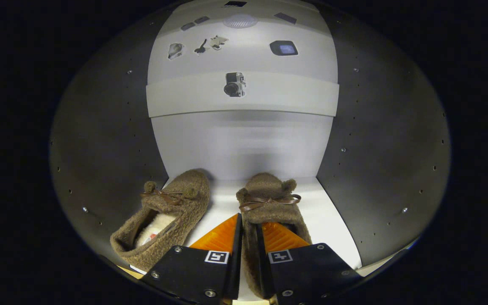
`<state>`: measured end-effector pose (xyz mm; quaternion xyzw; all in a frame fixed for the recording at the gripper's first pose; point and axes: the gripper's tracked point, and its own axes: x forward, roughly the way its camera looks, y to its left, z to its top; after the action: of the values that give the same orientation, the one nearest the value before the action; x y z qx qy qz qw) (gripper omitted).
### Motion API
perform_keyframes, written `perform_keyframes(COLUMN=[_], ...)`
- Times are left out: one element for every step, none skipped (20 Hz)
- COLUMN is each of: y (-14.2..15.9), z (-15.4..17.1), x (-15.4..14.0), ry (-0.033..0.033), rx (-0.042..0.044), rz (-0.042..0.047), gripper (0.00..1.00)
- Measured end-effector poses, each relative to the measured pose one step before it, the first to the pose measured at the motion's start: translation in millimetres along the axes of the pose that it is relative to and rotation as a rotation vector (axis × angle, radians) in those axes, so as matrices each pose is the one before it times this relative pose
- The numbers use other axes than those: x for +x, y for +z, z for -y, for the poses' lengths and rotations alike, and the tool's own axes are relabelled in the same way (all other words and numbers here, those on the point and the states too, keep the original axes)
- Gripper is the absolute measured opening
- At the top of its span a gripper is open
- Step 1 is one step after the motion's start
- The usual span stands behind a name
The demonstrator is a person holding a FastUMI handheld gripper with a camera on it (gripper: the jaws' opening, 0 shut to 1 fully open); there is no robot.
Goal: Open the shoe cabinet door, grab the shoes and put them into the shoe cabinet, then close the shoe cabinet door.
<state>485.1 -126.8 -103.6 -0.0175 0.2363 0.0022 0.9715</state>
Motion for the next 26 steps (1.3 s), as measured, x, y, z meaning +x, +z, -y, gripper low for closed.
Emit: perform_keyframes(y=[2.19, 1.77, 0.79, 2.55, 3.72, 4.34, 1.8, 1.14, 0.65, -1.04, 0.83, 1.42, 1.61, 0.97, -1.86, 0.71, 0.8, 0.0, -0.91, 0.98, 2.09, 1.74, 2.62, 2.48, 3.09, 1.04], z=[-0.15, -0.22, -0.74, -2.77, -1.99, -2.28, -1.71, -1.98, -2.03, -1.04, -1.75, -2.69, -3.58, -5.04, -5.51, -5.36, -2.43, -2.25, -6.04, -8.4, -4.79, -4.38, -3.67, -2.52, -2.72, -2.55], x=[-7.93, -7.39, -9.79, -10.29, -10.42, -11.33, -11.74, -12.56, -10.88, -13.38, -14.43, -14.16, -15.95, -15.45, -17.48, -15.47, -15.57, -16.83, -16.64, -18.62, -14.91, -16.86, -16.98, -15.15, -14.93, -13.55], ry=[0.00131, -0.00041, -0.00037, 0.00513, -0.00068, -0.00095, -0.00382, 0.00045, -0.00148, -0.00681, -0.00641, -0.00211, -0.00021, 0.00645, 0.00968, 0.00701, -0.00759, -0.00508, 0.00635, 0.00921, 0.00282, -0.00012, -0.00031, -0.0007, -0.00197, 0.0009], rx=[0.00764, 0.00041, 0.00128, 0.00292, 0.00093, -0.0026, -0.00338, -0.00176, -0.00578, -0.00891, -0.00684, -0.00303, 0.00083, 0.00647, 0.01606, 0.00581, -0.00684, -0.00959, 0.00135, 0.00425, 0.00035, -0.00521, -0.00622, -0.0037, 0.00078, 0.00601], rz=[0.01105, 0.0096, 0.00725, 0.00828, 0.01674, 0.01584, 0.01054, 0.00811, 0.00586, 0.00152, 0.01183, 0.01684, 0.01716, 0.00927, 0.00583, 0.01204, 0.01599, 0.01064, 0.00694, 0.00973, 0.01507, 0.01197, 0.0152, 0.01433, 0.01406, 0.00913], gripper=[0.2, 0.2, 0.2, 0.2, 0.2, 0.2, 0.2, 0.2, 0.19, 0.19, 0.2, 0.2, 0.2, 0.2, 0.2, 0.2, 0.2, 0.2, 0.2, 0.2, 0.2, 0.2, 0.2, 0.2, 0.2, 0.2])
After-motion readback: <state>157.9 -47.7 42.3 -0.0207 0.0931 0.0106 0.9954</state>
